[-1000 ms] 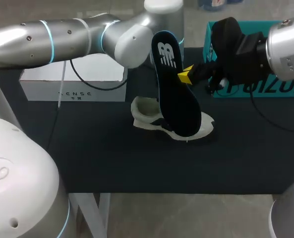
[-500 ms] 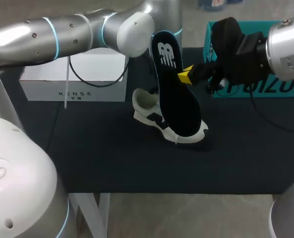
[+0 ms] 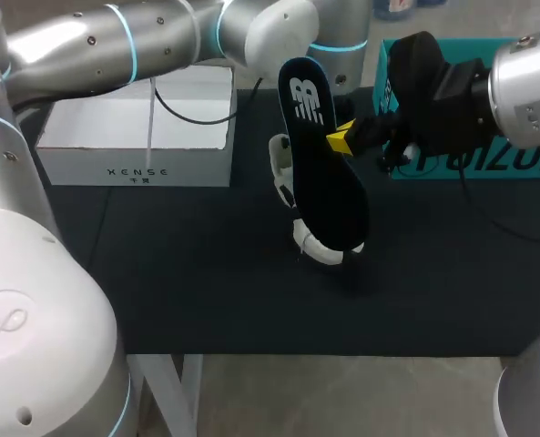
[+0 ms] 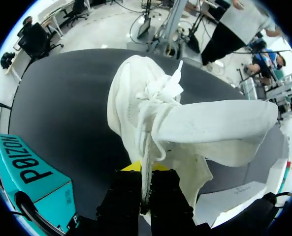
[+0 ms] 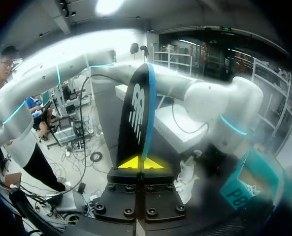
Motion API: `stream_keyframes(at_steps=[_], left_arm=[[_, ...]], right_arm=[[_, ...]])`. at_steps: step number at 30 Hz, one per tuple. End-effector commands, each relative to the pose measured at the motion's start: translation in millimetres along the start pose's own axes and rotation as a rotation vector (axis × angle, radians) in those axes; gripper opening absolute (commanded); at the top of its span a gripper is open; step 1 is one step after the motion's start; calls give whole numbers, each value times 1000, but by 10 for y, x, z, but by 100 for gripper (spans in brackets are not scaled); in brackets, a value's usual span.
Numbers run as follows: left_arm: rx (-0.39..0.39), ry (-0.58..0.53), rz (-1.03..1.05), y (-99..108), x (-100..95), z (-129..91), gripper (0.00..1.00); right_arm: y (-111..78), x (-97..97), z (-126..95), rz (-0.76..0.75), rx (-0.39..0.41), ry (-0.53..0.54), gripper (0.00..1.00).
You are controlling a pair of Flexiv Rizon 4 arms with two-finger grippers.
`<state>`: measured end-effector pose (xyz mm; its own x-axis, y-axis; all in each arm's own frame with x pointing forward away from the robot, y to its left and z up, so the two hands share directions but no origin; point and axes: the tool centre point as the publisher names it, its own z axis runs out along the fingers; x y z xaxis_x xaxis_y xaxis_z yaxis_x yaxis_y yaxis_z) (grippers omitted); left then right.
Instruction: Take the shoe out of the shoebox, open the shoe tongue, remove and reinsert the insole, then place the shoe into the shoebox
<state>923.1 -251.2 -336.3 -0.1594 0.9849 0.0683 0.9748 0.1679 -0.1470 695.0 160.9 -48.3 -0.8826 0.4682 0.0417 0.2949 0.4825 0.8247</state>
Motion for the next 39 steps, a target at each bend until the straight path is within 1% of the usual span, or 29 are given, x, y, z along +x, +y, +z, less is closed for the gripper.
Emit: stream_keyframes(at_steps=[1,4,9,13,17,18,19,20,24,26,27,28,30,32,33,35,37,39], left_arm=[[-31,163,462,100,-129,78,0],[-33,168,552,125,-170,150,0],[-39,216,510,183,-260,300,0],[3,184,475,215,-271,427,0],[31,196,447,208,-300,554,0],[34,199,439,198,-305,561,12],[33,197,427,187,-314,557,41],[30,188,419,179,-316,535,100],[24,174,335,177,-333,398,100],[40,152,283,179,-335,300,100],[26,147,251,172,-337,243,100],[32,125,226,172,-336,185,100],[15,86,183,171,-322,60,100],[17,31,158,188,-297,-65,100],[21,0,135,189,-297,-81,100],[21,-86,96,222,-260,-194,100],[22,-200,60,257,-208,-352,100],[35,-328,60,276,-110,-508,100]], right_arm=[[16,-7,44,1,1,-1,0],[16,-7,44,1,1,-1,0],[16,-7,44,1,1,-1,0],[16,-7,44,1,1,-1,0],[16,-7,44,1,1,-1,0],[16,-7,44,1,1,-1,0],[16,-7,44,1,1,-1,0],[16,-7,44,1,1,-1,0],[16,-7,44,1,1,-1,0],[16,-7,44,1,1,-1,0],[16,-7,44,1,1,-1,0],[16,-7,44,1,1,-1,0],[16,-7,44,1,1,-1,0],[16,-7,44,1,1,-1,0],[16,-7,44,1,1,-1,0],[16,-7,44,1,1,-1,0],[16,-7,44,1,1,-1,0],[16,-7,44,1,1,-1,0]])
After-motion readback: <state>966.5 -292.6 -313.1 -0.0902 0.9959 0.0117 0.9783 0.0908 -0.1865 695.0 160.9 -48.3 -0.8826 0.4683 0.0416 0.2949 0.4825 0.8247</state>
